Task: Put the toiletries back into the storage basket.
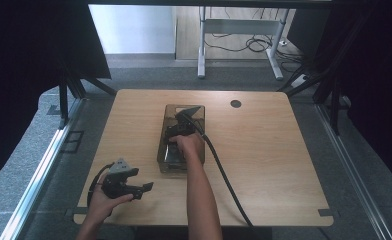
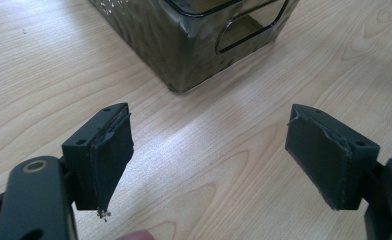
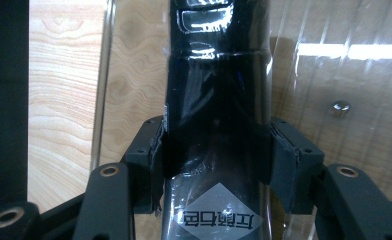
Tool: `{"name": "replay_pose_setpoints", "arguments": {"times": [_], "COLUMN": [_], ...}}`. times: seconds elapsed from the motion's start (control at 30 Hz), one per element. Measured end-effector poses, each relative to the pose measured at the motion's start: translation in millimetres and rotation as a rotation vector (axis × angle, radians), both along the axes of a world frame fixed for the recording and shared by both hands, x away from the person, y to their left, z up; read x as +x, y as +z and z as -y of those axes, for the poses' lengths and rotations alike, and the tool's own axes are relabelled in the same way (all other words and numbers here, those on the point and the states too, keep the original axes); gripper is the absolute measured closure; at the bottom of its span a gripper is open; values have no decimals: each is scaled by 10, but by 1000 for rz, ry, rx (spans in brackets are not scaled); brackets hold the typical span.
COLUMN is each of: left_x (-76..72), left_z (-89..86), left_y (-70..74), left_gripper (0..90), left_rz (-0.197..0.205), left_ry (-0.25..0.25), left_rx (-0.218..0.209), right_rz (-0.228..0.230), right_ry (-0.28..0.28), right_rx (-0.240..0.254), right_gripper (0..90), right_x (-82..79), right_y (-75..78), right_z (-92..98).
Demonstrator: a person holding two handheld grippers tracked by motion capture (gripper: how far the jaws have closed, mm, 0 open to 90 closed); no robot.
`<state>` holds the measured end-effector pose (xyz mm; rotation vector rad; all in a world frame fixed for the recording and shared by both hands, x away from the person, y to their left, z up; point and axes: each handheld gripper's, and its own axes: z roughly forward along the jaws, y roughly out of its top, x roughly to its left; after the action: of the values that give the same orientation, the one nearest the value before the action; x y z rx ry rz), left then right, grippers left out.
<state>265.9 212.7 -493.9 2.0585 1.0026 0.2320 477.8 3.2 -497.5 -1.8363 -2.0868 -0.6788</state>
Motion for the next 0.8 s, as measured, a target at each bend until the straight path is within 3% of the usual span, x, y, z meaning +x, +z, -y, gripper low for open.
{"name": "replay_pose_setpoints", "arguments": {"times": [0.13, 0.2, 0.8], "left_x": [0, -1, 4], "left_z": [5, 9, 46], "left_y": [-1, -2, -18], "left_gripper": [194, 194, 194], "left_rz": [1, 0, -5], "left_ry": [-2, -1, -10], "left_rx": [0, 0, 12], "right_rz": [-17, -32, 106], "right_ry": [-23, -32, 53], "right_rx": [-55, -42, -56], "right_gripper": [413, 381, 381], "right_x": [-1, 2, -59], "right_y": [-46, -57, 325], "right_z": [-14, 2, 120]}}
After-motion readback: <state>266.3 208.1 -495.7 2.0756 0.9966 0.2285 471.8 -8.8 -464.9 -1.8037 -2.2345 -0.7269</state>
